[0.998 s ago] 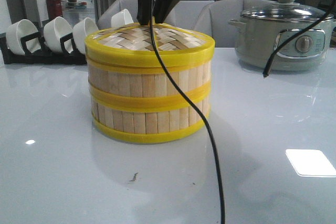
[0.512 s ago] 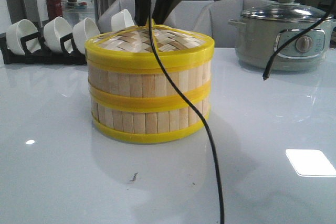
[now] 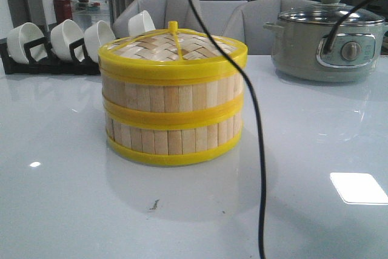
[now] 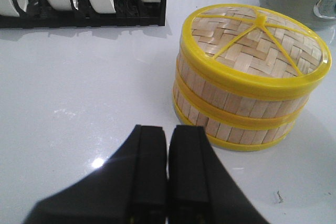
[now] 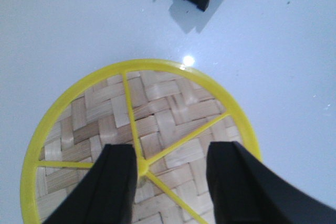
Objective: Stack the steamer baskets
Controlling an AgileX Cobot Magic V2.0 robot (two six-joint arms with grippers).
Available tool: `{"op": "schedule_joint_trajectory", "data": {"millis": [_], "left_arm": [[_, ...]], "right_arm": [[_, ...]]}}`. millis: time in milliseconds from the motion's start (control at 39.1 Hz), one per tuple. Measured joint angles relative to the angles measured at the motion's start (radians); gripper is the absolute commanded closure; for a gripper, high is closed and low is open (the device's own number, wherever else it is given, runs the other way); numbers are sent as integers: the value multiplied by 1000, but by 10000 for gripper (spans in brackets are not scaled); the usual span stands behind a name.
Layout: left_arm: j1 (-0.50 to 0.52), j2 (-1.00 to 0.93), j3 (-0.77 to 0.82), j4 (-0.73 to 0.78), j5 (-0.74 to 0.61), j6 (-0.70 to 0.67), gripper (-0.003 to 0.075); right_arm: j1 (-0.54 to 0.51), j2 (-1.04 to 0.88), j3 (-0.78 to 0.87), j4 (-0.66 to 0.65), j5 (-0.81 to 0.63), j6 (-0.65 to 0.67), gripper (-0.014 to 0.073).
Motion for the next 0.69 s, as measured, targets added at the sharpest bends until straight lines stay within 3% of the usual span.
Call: {"op": "schedule_joint_trajectory", "data": {"millis": [256,691], "left_arm": [[0,0,0,0,0,0,629],[0,0,0,0,-1,0,629]], "right_arm": [[-129,-268,256,-6,-107,0,169],[-469,-931,969,-23,-377,0,169]]}}
